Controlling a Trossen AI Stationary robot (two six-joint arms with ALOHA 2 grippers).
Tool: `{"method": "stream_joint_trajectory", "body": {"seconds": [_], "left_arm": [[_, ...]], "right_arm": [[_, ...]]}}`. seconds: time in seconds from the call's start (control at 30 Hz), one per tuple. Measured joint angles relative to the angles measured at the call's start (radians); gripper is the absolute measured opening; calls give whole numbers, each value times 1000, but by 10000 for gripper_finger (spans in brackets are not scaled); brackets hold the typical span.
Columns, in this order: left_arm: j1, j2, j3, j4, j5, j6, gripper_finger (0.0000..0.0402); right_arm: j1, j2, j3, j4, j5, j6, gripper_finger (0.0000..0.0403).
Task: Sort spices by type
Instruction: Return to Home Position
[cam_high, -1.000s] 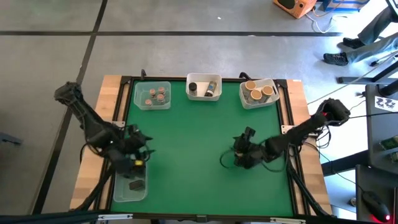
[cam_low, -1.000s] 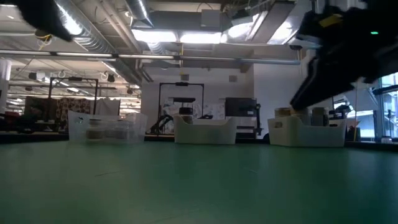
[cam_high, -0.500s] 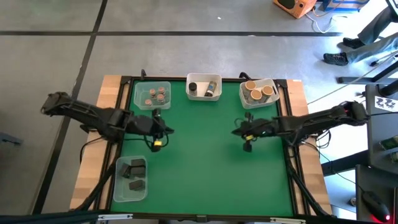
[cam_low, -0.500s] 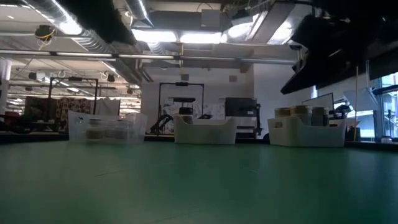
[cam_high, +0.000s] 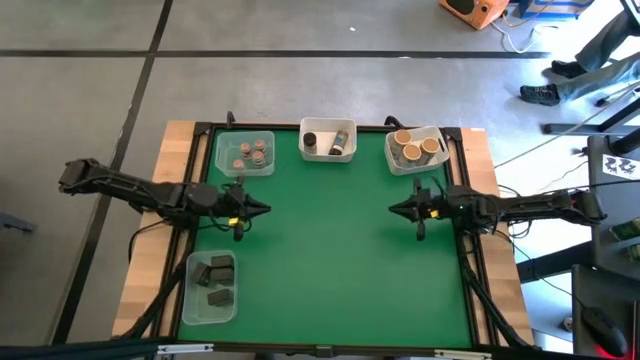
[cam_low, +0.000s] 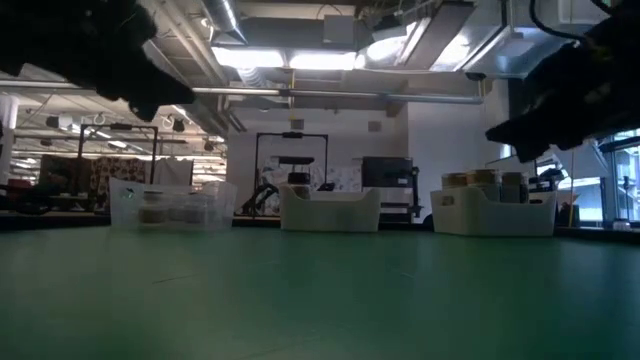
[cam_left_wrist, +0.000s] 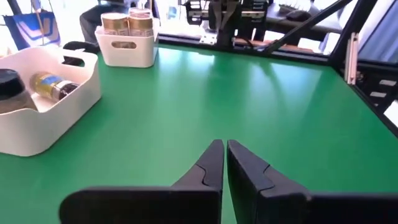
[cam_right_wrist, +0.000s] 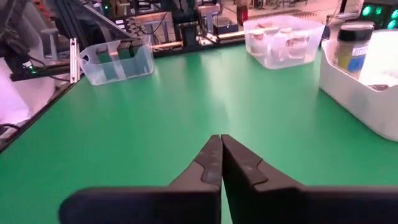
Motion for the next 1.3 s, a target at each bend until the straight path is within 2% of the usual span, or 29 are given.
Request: {"method": "stream_joint_trajectory", "body": {"seconds": [0.2, 0.53, 0.67, 0.77, 1.3], "left_arm": [[0, -173, -98, 23, -3, 2, 5], [0, -459, -181, -25, -34, 37, 4], [0, -577, -223, -39, -56, 39, 6], [1, -658, -243, -69, -68, 39, 2], [1, -637, -241, -75, -79, 109, 15]], "right_arm": [[1, -179, -8, -91, -22, -1, 6], [1, -406, -10, -245, -6, -27, 14], [1, -476, -10, -269, 31, -26, 14], [1, -474, -10, -272, 45, -49, 14], [1, -468, -12, -277, 56, -49, 15]]}}
